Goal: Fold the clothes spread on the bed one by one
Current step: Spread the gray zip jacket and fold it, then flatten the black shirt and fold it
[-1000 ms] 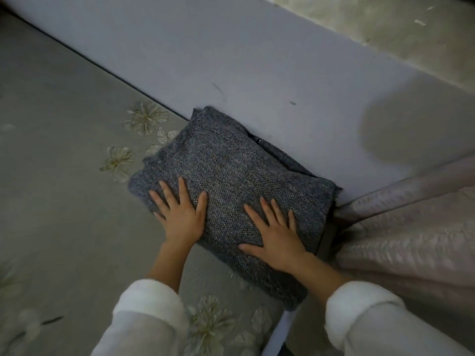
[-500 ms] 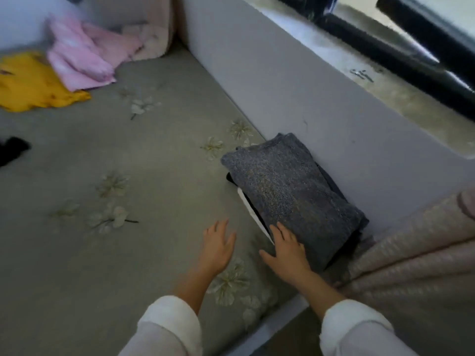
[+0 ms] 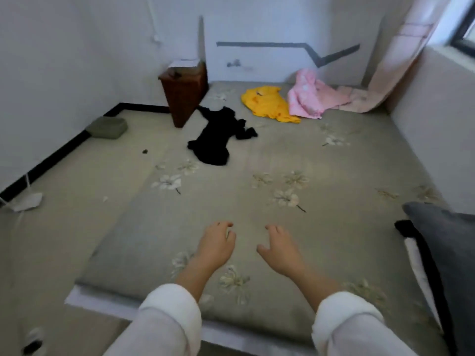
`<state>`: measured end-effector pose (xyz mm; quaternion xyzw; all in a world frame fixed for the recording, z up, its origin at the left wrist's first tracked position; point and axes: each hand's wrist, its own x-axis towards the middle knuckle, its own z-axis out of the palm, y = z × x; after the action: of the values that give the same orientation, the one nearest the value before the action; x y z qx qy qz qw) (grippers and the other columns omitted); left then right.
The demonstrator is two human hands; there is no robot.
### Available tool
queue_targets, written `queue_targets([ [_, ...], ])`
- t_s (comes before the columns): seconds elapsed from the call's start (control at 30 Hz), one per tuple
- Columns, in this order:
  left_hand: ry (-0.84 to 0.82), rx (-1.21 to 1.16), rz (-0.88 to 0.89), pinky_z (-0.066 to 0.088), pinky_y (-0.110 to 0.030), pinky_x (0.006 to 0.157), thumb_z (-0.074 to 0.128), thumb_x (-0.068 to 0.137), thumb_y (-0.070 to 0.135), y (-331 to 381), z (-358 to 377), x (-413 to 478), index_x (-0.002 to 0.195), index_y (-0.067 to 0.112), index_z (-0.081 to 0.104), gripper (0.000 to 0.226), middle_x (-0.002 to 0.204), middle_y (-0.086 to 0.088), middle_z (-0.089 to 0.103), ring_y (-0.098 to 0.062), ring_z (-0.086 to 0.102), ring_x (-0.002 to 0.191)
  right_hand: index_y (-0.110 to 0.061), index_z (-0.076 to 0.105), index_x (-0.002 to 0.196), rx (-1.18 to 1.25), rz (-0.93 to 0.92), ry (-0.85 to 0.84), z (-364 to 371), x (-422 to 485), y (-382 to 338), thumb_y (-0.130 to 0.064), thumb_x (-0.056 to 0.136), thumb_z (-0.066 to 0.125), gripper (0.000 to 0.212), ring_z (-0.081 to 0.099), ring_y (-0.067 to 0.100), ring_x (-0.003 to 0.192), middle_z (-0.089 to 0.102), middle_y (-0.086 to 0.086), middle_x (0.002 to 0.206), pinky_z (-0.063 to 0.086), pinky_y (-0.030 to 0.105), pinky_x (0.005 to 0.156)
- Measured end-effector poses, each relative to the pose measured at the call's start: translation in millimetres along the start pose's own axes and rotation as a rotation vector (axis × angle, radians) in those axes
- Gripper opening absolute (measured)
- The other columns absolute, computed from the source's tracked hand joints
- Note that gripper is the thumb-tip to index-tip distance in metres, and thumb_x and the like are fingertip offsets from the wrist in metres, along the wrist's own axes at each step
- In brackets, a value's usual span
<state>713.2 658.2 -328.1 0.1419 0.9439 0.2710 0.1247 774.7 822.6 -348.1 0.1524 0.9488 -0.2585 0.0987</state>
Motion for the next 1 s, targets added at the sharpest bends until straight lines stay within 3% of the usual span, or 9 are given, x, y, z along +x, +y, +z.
queue_targets([
  [0.17, 0.106, -0.01, -0.166, 0.034, -0.032, 0.103, 0.043, 0.097, 0.023, -98.6, -85.7, -31.3, 0.13, 0.013, 0.054, 0.036, 0.132, -0.01, 0.055, -0.026, 0.044, 0.125, -0.011, 0.027, 0.147, -0.118, -0.222, -0.106, 32.0, 22.0, -126.5, -0.04, 0.092, 0.051, 0.066, 0.031, 0.027, 0.136, 0.032, 0.008, 0.15, 0.027, 0.036, 0.111],
  [0.43, 0.266, 0.001, -0.306, 0.036, -0.034, 0.105, 0.041, 0.097, 0.026, -236.9, -212.5, -26.3, 0.13, 0.014, 0.054, 0.037, 0.132, -0.01, 0.054, -0.026, 0.043, 0.126, -0.014, 0.026, 0.148, -0.232, -0.483, -0.155, 88.2, 78.0, -316.6, -0.043, 0.092, 0.05, 0.067, 0.033, 0.026, 0.135, 0.032, 0.006, 0.151, 0.032, 0.039, 0.107],
  [0.73, 0.335, 0.045, -0.385, 0.037, -0.035, 0.103, 0.042, 0.096, 0.023, -391.0, -348.5, 30.6, 0.129, 0.013, 0.054, 0.036, 0.129, -0.012, 0.054, -0.029, 0.041, 0.124, -0.012, 0.028, 0.146, -0.269, -0.613, -0.231, 154.4, 177.0, -516.2, -0.04, 0.092, 0.052, 0.065, 0.034, 0.029, 0.134, 0.034, 0.009, 0.148, 0.035, 0.041, 0.107],
  [1.0, 0.341, 0.101, -0.407, 0.038, -0.038, 0.102, 0.04, 0.096, 0.024, -507.8, -438.0, 90.2, 0.132, 0.016, 0.05, 0.038, 0.133, -0.008, 0.05, -0.025, 0.039, 0.125, -0.012, 0.03, 0.143, -0.309, -0.619, -0.21, 205.5, 247.7, -652.9, -0.039, 0.091, 0.05, 0.062, 0.037, 0.029, 0.129, 0.037, 0.008, 0.142, 0.038, 0.041, 0.103],
])
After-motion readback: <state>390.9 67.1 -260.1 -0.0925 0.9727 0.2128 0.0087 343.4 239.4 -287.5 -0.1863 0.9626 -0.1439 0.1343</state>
